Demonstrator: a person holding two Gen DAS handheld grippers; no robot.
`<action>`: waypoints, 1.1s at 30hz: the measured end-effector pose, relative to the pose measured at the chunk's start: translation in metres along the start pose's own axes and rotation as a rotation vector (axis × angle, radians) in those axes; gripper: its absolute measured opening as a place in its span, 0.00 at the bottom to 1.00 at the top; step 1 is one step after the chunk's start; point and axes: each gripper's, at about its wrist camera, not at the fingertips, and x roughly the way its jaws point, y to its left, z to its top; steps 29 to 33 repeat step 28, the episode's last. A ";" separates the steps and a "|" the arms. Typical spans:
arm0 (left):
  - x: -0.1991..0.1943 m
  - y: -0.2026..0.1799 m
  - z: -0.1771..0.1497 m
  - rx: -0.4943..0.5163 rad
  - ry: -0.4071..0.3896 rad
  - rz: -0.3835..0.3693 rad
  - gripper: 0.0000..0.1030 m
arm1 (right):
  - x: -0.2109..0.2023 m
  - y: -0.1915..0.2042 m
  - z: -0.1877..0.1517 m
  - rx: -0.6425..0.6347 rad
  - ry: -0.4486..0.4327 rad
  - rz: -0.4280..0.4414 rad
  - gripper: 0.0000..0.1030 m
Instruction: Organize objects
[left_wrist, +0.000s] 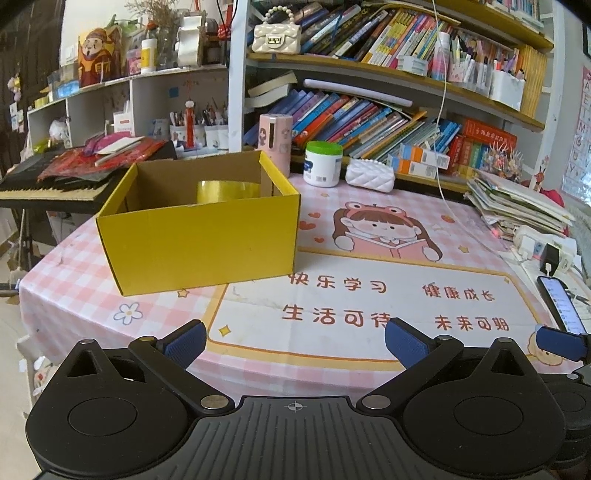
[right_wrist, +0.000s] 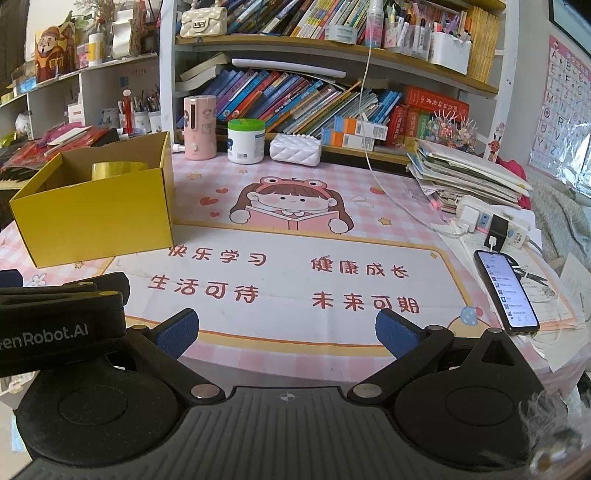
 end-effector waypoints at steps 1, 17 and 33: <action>-0.001 0.000 0.000 0.002 -0.003 0.002 1.00 | -0.001 0.000 0.000 0.003 -0.003 0.001 1.00; -0.003 0.000 0.000 0.010 -0.014 0.013 1.00 | -0.003 0.003 -0.001 0.019 -0.009 0.007 1.00; -0.001 0.006 -0.001 0.010 -0.018 0.016 1.00 | -0.002 0.007 -0.002 0.019 -0.007 0.007 1.00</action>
